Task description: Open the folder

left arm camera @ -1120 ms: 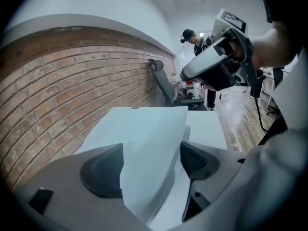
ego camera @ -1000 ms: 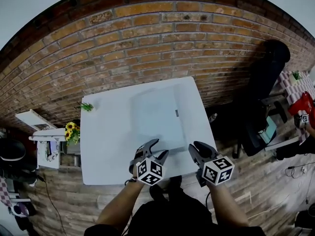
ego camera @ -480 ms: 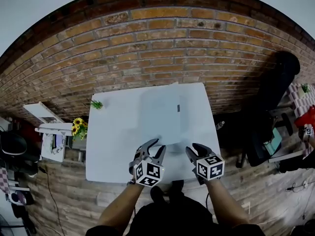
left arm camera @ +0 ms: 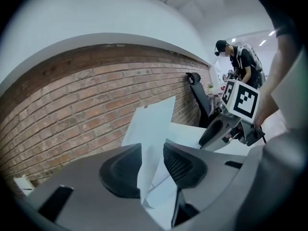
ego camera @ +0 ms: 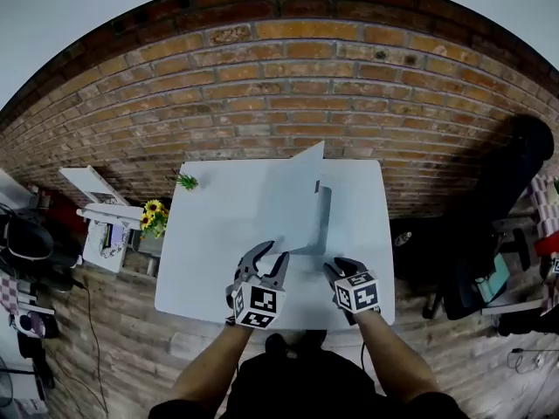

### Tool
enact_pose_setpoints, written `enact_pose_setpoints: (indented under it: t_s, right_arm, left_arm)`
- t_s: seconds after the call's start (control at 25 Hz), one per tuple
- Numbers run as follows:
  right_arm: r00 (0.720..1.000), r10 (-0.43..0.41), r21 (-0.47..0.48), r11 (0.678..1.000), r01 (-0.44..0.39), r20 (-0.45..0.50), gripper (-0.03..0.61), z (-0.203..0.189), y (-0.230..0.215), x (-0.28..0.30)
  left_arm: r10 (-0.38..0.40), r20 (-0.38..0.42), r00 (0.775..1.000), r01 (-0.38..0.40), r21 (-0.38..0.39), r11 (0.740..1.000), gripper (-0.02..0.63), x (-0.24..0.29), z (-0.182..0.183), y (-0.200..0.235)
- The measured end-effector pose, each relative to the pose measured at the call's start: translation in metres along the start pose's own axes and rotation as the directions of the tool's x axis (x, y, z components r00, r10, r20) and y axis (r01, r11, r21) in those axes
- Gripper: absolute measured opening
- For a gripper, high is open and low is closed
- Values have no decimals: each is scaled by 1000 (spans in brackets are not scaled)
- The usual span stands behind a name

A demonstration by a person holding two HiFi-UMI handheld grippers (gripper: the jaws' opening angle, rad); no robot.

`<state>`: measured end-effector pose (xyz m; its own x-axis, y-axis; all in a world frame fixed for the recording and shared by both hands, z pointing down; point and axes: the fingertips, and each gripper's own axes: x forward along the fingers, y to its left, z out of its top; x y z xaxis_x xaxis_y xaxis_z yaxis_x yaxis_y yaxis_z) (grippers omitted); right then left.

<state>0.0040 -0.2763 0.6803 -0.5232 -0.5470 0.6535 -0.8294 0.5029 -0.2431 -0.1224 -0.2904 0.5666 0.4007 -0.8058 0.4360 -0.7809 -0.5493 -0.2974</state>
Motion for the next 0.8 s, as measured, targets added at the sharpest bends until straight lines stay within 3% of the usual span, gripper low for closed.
enact_pose_setpoints:
  t_s: [0.2, 0.44, 0.64, 0.8]
  right_arm:
    - [999, -12, 11, 1000, 13, -48, 123, -8, -10, 11]
    - [992, -80, -79, 994, 72, -94, 84, -9, -11, 16]
    - [988, -105, -57, 993, 99, -113, 84, -6, -16, 19]
    - [982, -144, -37, 989, 140, -125, 83, -4, -22, 18]
  left_arm:
    - [64, -15, 998, -64, -3, 998, 153, 1, 6, 21]
    - [116, 29, 993, -115, -23, 993, 156, 2, 19, 47]
    - [154, 73, 985, -152, -42, 988, 156, 4, 26, 77]
    - [188, 58, 980, -183, -79, 980, 156, 5, 17, 108]
